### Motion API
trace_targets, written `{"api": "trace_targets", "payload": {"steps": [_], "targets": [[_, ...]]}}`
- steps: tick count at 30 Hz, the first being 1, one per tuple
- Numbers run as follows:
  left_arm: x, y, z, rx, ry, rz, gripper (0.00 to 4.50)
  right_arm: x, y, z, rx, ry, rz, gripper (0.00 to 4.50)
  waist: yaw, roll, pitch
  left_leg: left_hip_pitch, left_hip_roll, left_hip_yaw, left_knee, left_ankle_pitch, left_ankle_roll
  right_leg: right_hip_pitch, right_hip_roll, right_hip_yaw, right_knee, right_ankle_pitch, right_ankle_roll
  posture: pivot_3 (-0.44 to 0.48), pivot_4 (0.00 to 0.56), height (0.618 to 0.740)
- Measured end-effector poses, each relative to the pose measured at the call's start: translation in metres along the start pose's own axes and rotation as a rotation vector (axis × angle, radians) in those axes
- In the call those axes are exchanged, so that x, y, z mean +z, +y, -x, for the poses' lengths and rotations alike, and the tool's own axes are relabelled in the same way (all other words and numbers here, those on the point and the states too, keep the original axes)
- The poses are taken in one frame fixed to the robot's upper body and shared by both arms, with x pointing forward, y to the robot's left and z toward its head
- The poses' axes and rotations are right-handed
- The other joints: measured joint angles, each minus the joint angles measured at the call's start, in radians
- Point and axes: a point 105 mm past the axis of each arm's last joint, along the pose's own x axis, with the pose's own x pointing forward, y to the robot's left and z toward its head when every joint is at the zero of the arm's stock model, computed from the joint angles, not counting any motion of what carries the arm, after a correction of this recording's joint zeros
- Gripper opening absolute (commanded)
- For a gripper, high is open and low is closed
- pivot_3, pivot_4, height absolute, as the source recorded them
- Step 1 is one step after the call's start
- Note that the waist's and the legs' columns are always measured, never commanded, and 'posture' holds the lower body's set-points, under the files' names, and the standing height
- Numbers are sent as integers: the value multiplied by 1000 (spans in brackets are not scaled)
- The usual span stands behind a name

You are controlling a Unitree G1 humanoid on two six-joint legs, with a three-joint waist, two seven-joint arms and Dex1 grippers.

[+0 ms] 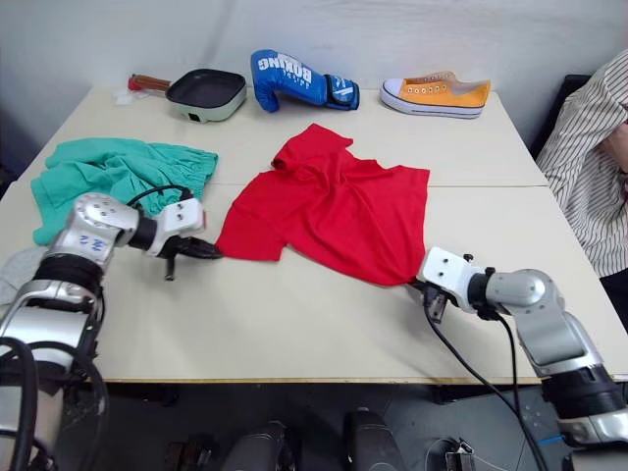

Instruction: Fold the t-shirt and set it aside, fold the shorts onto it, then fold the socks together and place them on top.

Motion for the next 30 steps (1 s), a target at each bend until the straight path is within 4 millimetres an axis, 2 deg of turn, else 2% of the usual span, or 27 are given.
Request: {"api": "trace_targets", "payload": {"steps": [5,8,12,16,22,27,30], "targets": [[-25,-49,23,-69,66,69,20,11,27,13,104,-77,25,0,3,1,0,0,1,-3,-1,0,0,2,0,0,0,-1,-1,0,150,740],[-26,-71,26,-121,84,99,20,15,39,19,147,-98,34,0,13,1,1,0,0,-4,0,-2,2,4,0,0,-2,-1,-1,0,150,740],[-36,-118,31,-238,117,205,20,7,66,34,226,-85,13,0,16,2,1,-1,0,-12,-1,-3,3,6,0,0,-4,-1,-1,0,150,740],[-31,-137,35,-293,116,217,20,11,77,44,246,-105,-3,0,18,2,1,-1,-1,-12,-1,-3,3,7,0,0,-8,-1,-2,0,150,740],[-15,-138,44,-303,86,223,20,14,94,51,275,-125,-54,0,17,4,2,0,-1,-13,-1,-2,2,8,0,0,-7,-1,-2,0,150,740],[26,-102,56,-235,15,120,20,23,89,55,269,-175,-184,0,24,5,3,0,-1,-13,0,-2,3,8,0,0,-6,-1,-2,0,150,740],[40,-76,56,-193,-15,82,20,24,87,58,275,-196,-284,0,32,6,4,0,-1,-13,0,-2,2,8,1,0,-5,-1,-2,0,150,740]]}}
